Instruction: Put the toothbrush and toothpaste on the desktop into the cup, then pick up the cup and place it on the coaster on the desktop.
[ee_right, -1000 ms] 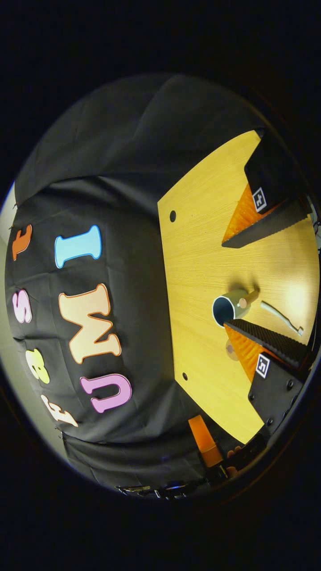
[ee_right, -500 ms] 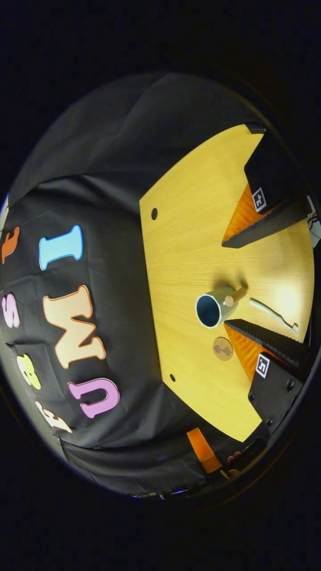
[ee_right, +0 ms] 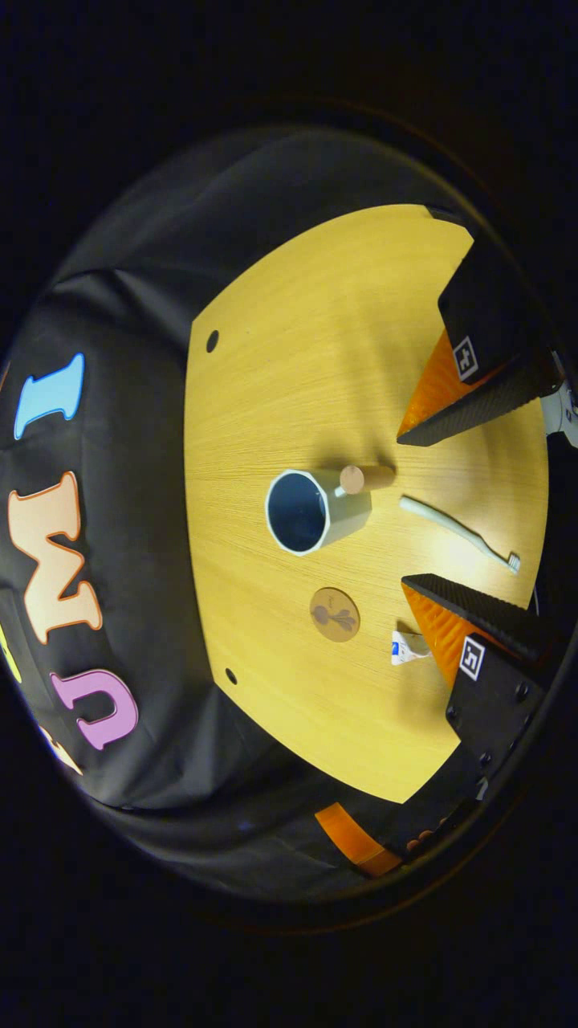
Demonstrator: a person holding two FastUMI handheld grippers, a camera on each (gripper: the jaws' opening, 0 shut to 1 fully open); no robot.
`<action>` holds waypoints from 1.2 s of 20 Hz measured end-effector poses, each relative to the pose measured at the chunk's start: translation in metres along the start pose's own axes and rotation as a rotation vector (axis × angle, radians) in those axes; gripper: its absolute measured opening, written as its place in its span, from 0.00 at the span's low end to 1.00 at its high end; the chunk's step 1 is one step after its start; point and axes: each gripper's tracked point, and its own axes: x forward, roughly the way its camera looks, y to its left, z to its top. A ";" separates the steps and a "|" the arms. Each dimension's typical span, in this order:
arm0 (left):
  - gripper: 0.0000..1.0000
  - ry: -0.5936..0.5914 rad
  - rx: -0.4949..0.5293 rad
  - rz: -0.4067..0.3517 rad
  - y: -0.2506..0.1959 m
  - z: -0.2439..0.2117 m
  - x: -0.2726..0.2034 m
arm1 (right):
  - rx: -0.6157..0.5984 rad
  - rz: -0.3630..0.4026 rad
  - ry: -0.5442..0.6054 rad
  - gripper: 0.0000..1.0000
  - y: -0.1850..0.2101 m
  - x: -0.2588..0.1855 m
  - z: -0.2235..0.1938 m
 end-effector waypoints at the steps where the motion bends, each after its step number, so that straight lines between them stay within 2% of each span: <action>1: 0.95 0.011 -0.003 -0.003 0.003 -0.002 0.002 | 0.001 -0.005 0.024 0.99 0.003 0.008 -0.004; 3: 0.95 0.028 0.003 0.000 0.009 -0.006 0.006 | -0.004 -0.029 0.073 0.99 0.002 0.021 -0.010; 4: 0.95 0.035 0.002 -0.001 0.013 -0.008 0.009 | -0.001 -0.039 0.102 0.94 0.002 0.027 -0.013; 5: 0.95 0.040 0.000 -0.006 0.014 -0.009 0.012 | 0.007 -0.049 0.138 0.99 0.002 0.032 -0.019; 7: 0.95 0.051 -0.002 -0.004 0.018 -0.011 0.019 | 0.019 -0.070 0.198 0.99 0.000 0.043 -0.029; 8: 0.95 0.055 -0.005 -0.003 0.019 -0.012 0.023 | 0.019 -0.084 0.225 0.94 -0.001 0.048 -0.033; 9: 0.95 0.056 -0.011 -0.008 0.018 -0.012 0.025 | 0.019 -0.095 0.247 0.99 -0.002 0.053 -0.037; 10: 0.95 0.061 -0.017 -0.014 0.019 -0.013 0.028 | 0.023 -0.101 0.267 0.96 -0.002 0.057 -0.039; 12: 0.95 0.078 -0.026 -0.021 0.020 -0.018 0.033 | 0.027 -0.115 0.298 0.84 0.001 0.066 -0.044; 13: 0.95 0.090 -0.030 -0.023 0.020 -0.021 0.035 | 0.022 -0.119 0.312 0.72 0.001 0.068 -0.046; 14: 0.95 0.102 -0.033 -0.023 0.021 -0.024 0.038 | 0.021 -0.126 0.322 0.67 0.002 0.072 -0.048; 17: 0.95 0.120 -0.043 -0.017 0.021 -0.027 0.038 | 0.028 -0.138 0.356 0.70 0.004 0.079 -0.055; 20: 0.95 0.133 -0.050 -0.013 0.022 -0.031 0.039 | 0.030 -0.151 0.383 0.57 0.001 0.082 -0.059; 22: 0.95 0.141 -0.055 -0.011 0.022 -0.032 0.040 | 0.020 -0.160 0.396 0.54 -0.001 0.084 -0.063; 24: 0.95 0.144 -0.068 -0.004 0.022 -0.031 0.040 | 0.026 -0.157 0.418 0.34 0.000 0.083 -0.066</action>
